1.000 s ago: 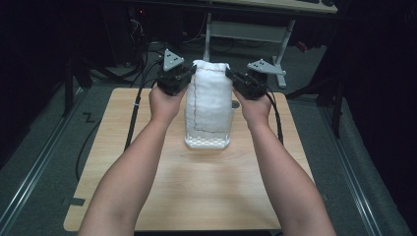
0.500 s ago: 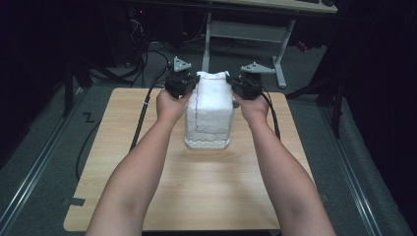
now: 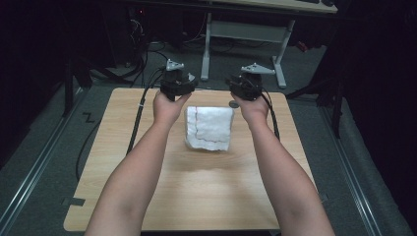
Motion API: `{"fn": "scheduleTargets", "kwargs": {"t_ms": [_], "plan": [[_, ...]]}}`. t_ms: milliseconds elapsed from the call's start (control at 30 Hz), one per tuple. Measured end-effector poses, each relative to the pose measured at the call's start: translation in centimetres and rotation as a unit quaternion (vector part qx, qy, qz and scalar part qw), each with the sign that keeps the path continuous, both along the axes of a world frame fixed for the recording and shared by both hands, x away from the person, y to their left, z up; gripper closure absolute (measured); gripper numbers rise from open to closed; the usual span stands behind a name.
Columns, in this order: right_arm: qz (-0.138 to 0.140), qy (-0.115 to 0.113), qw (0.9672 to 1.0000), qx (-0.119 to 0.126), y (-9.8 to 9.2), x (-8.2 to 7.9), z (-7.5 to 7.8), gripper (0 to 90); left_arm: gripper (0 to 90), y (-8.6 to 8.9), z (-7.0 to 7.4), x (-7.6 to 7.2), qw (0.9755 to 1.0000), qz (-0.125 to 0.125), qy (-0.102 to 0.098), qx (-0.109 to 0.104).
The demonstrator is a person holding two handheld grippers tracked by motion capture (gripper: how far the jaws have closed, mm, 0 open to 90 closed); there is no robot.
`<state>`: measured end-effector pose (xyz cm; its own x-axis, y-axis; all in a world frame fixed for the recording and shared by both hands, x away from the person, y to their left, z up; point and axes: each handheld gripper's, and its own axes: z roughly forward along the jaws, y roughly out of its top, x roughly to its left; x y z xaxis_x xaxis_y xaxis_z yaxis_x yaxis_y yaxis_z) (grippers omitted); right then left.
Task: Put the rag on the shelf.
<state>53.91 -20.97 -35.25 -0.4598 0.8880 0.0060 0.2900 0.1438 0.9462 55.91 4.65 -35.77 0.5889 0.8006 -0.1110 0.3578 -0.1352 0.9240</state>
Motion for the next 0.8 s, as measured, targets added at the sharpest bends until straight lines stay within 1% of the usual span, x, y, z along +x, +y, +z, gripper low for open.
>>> {"fn": "scheduleTargets", "kwargs": {"t_ms": [67,133,167,200,233,267,300,333,367,400,433,467,500,567,600,633,667,700,733,767,800], "plan": [[0.004,0.000,1.0000,-0.009,0.2,-0.5,0.0,65.4,52.9,0.0,0.1,-0.4,1.0000,-0.002,-0.007,0.002],[0.006,0.005,0.9999,-0.013,0.2,-0.6,0.0,64.0,52.7,0.2,0.2,-0.8,0.9999,-0.010,-0.006,0.000],[-0.005,0.006,0.9997,-0.024,0.2,-1.0,-0.3,61.3,51.9,0.3,0.4,-1.2,0.9999,-0.014,-0.010,-0.001],[-0.002,0.007,0.9997,-0.022,0.1,-1.1,-0.4,60.1,51.7,0.3,0.4,-1.2,0.9999,-0.014,-0.010,-0.001],[-0.002,0.007,0.9997,-0.022,0.1,-1.1,-0.4,60.1,50.7,0.5,0.4,-1.6,0.9997,-0.017,-0.014,-0.005],[0.001,0.014,0.9995,-0.028,0.1,-1.3,-0.4,58.8,50.7,0.5,0.5,-1.9,0.9997,-0.017,-0.015,-0.005],[0.000,0.011,0.9994,-0.034,0.1,-1.6,-0.5,59.2,50.2,0.6,0.5,-2.3,0.9997,-0.016,-0.017,-0.002],[-0.005,0.000,0.9994,-0.034,0.0,-2.3,-0.5,60.2,50.3,0.8,0.6,-2.8,0.9997,-0.019,-0.018,-0.003],[-0.009,0.001,0.9995,-0.032,0.0,-2.5,-0.5,60.7,50.5,0.8,0.6,-2.8,0.9997,-0.019,-0.018,-0.003],[-0.010,0.003,0.9995,-0.030,-0.1,-2.9,-0.4,61.1,50.8,1.0,0.6,-3.3,0.9997,-0.019,-0.017,-0.003],[-0.012,0.003,0.9993,-0.034,-0.1,-3.2,-0.4,61.3,51.1,1.2,0.6,-4.1,0.9995,-0.021,-0.014,-0.018],[-0.016,0.002,0.9992,-0.037,-0.1,-3.6,-0.5,61.0,51.2,1.3,0.5,-4.7,0.9995,-0.020,-0.017,-0.016],[-0.015,-0.001,0.9992,-0.036,-0.2,-4.0,-0.5,60.5,51.3,1.3,0.5,-4.7,0.9995,-0.020,-0.017,-0.016],[-0.015,-0.005,0.9991,-0.040,-0.3,-5.0,-0.6,59.8,51.3,1.7,0.5,-6.2,0.9993,-0.022,-0.026,-0.014],[-0.015,-0.005,0.9991,-0.040,-0.3,-5.0,-0.6,59.8,51.2,1.7,0.5,-6.2,0.9993,-0.022,-0.026,-0.014],[-0.015,-0.016,0.9989,-0.041,-0.5,-5.9,-0.6,57.8,51.2,2.2,0.5,-7.2,0.9989,-0.028,-0.033,-0.018],[-0.015,-0.019,0.9990,-0.038,-0.6,-6.4,-0.6,57.2,51.2,2.2,0.5,-7.2,0.9989,-0.028,-0.033,-0.018],[-0.015,-0.023,0.9989,-0.039,-0.8,-6.9,-0.6,56.8,51.2,2.7,0.5,-7.8,0.9990,-0.032,-0.027,-0.015],[-0.016,-0.024,0.9989,-0.037,-0.9,-7.3,-0.6,55.8,51.0,3.1,0.5,-8.2,0.9989,-0.034,-0.027,-0.016],[-0.015,-0.025,0.9990,-0.034,-1.0,-7.8,-0.6,54.9,50.8,3.1,0.5,-8.2,0.9989,-0.034,-0.027,-0.016],[-0.013,-0.028,0.9990,-0.033,-1.2,-8.4,-0.7,53.9,50.8,3.6,0.4,-8.7,0.9989,-0.036,-0.027,-0.017]]}}
